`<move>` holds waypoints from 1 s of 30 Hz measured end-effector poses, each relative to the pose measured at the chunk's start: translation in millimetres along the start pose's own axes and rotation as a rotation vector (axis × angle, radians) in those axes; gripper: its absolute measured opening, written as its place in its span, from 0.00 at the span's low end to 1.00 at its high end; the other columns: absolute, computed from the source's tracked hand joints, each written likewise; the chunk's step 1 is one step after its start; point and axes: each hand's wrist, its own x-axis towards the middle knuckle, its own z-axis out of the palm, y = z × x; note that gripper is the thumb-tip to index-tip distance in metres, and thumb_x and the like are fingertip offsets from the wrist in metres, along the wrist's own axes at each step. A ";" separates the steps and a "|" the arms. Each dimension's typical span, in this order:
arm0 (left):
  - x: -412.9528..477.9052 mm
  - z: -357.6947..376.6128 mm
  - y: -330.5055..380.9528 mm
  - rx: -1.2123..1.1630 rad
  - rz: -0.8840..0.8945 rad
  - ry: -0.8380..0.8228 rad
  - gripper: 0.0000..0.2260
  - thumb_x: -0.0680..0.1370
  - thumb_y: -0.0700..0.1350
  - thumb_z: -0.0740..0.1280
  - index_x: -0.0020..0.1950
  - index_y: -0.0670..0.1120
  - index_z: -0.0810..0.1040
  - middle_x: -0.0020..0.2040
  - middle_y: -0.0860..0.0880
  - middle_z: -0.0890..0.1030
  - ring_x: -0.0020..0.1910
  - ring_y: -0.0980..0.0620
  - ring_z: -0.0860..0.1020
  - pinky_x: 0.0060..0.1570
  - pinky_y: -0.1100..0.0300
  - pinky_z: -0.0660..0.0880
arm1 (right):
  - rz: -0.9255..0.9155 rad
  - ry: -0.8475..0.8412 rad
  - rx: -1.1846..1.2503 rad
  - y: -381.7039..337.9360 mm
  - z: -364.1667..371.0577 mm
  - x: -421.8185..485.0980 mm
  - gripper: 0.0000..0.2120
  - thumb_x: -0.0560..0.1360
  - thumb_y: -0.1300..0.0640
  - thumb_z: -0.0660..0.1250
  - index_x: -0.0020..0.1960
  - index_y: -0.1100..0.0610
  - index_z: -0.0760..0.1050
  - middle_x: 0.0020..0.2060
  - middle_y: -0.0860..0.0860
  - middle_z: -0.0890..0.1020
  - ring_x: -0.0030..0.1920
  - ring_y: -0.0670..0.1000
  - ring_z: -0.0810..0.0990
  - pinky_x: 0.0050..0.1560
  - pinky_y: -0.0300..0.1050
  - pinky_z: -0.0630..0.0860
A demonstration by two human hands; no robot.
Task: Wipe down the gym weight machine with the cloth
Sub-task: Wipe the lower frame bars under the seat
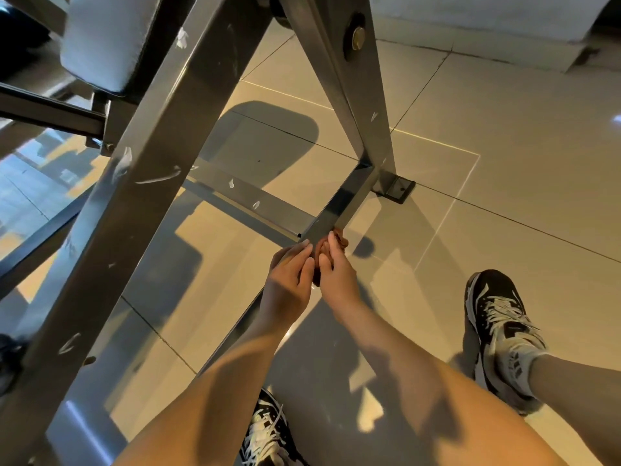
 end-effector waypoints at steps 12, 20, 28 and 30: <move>-5.4 -8.8 0.3 -0.098 -0.167 0.061 0.14 0.85 0.42 0.58 0.65 0.44 0.81 0.65 0.48 0.80 0.66 0.51 0.74 0.69 0.60 0.68 | -0.417 -0.042 -0.624 -17.3 4.0 20.0 0.19 0.84 0.60 0.57 0.73 0.52 0.73 0.72 0.49 0.72 0.79 0.53 0.57 0.75 0.52 0.65; -5.8 -10.7 4.6 -0.070 -0.168 0.018 0.15 0.85 0.40 0.59 0.67 0.40 0.80 0.65 0.44 0.80 0.65 0.49 0.73 0.66 0.61 0.68 | -0.283 0.019 -0.898 -37.0 -18.7 59.4 0.23 0.85 0.56 0.54 0.80 0.49 0.60 0.78 0.47 0.63 0.75 0.55 0.61 0.73 0.49 0.60; -2.5 -5.6 -3.5 -0.169 -0.173 0.054 0.15 0.86 0.44 0.55 0.61 0.47 0.82 0.61 0.50 0.81 0.61 0.51 0.76 0.63 0.47 0.74 | -0.423 -0.140 -0.700 -13.9 -8.7 2.4 0.20 0.84 0.57 0.57 0.74 0.49 0.71 0.73 0.47 0.71 0.70 0.53 0.68 0.70 0.48 0.70; -4.7 -6.0 -2.2 -0.149 -0.176 0.059 0.15 0.86 0.43 0.56 0.61 0.45 0.82 0.62 0.48 0.81 0.61 0.52 0.75 0.65 0.50 0.73 | -0.424 -0.144 -0.669 -12.3 -15.7 13.1 0.19 0.83 0.57 0.60 0.74 0.49 0.72 0.71 0.46 0.73 0.69 0.49 0.70 0.68 0.40 0.70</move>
